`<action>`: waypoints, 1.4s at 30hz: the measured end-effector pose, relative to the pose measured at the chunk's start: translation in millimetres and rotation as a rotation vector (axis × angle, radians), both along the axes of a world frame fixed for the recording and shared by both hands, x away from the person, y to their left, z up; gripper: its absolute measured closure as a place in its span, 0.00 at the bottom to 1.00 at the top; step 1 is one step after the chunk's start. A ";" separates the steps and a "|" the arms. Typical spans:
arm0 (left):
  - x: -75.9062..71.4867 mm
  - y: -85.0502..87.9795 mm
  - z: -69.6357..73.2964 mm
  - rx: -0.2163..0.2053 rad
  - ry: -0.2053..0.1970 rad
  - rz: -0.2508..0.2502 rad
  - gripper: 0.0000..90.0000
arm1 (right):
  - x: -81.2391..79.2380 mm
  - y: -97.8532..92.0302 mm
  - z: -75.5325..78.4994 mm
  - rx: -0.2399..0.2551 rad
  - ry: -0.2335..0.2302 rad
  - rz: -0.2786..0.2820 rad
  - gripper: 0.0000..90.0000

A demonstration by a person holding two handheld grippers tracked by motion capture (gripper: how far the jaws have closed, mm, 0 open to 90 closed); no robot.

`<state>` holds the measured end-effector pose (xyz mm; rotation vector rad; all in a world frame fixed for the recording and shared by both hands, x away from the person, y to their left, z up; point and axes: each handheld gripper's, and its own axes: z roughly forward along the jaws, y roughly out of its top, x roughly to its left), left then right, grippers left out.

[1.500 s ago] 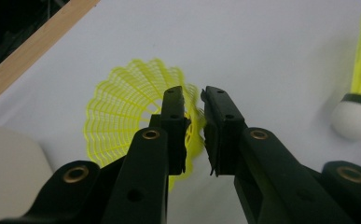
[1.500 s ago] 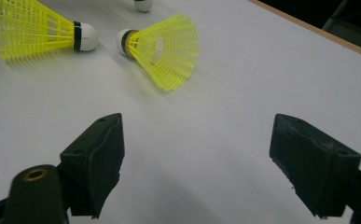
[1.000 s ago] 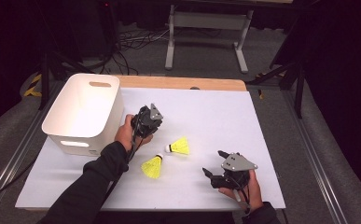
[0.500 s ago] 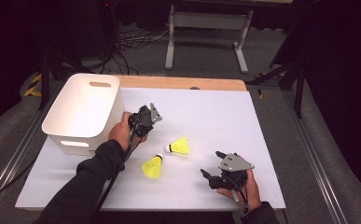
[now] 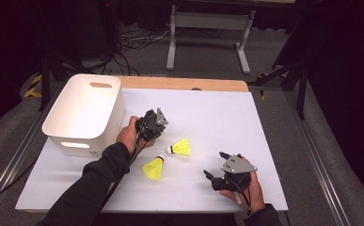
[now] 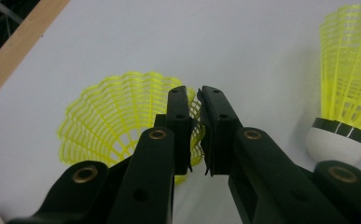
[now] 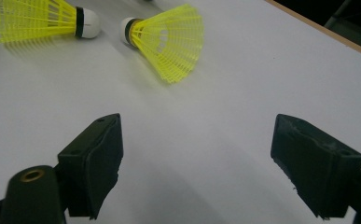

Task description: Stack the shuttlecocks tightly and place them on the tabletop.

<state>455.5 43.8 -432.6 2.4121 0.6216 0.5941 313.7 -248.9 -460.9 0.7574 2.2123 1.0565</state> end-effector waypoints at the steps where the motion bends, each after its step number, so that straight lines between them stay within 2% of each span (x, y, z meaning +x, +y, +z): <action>1: 0.5 -0.3 -0.6 0.004 0.002 0.002 0.90 | -0.2 -0.5 0.6 0.001 -0.007 -0.002 0.20; 5: 2.1 -1.1 -2.7 -0.011 0.025 0.005 0.86 | -0.6 -1.6 1.4 0.007 -0.010 -0.003 0.20; 11: 0.6 -2.6 0.2 -0.022 0.013 -0.001 0.86 | -3.0 0.8 3.8 -0.003 -0.024 0.003 0.20; 17: -0.1 -4.7 1.8 -0.034 0.016 -0.009 0.85 | -4.1 2.1 4.2 -0.008 -0.019 0.008 0.20; 20: -1.6 -6.5 2.1 -0.048 0.022 -0.012 0.86 | -4.8 1.5 5.7 -0.001 -0.026 0.003 0.20; 27: -4.6 -12.2 1.3 -0.043 0.039 -0.022 0.86 | -5.2 1.6 5.9 -0.003 -0.029 0.007 0.20; 33: -2.5 -10.7 1.8 -0.044 0.031 -0.014 0.88 | -4.0 0.4 5.4 -0.001 -0.022 0.002 0.21; 38: -1.9 -11.0 7.3 -0.059 0.011 -0.023 0.86 | -4.0 0.6 5.1 -0.002 -0.021 0.001 0.21; 42: -0.6 -11.1 10.2 -0.074 0.011 -0.018 0.83 | -3.6 0.5 4.5 -0.003 -0.015 0.006 0.21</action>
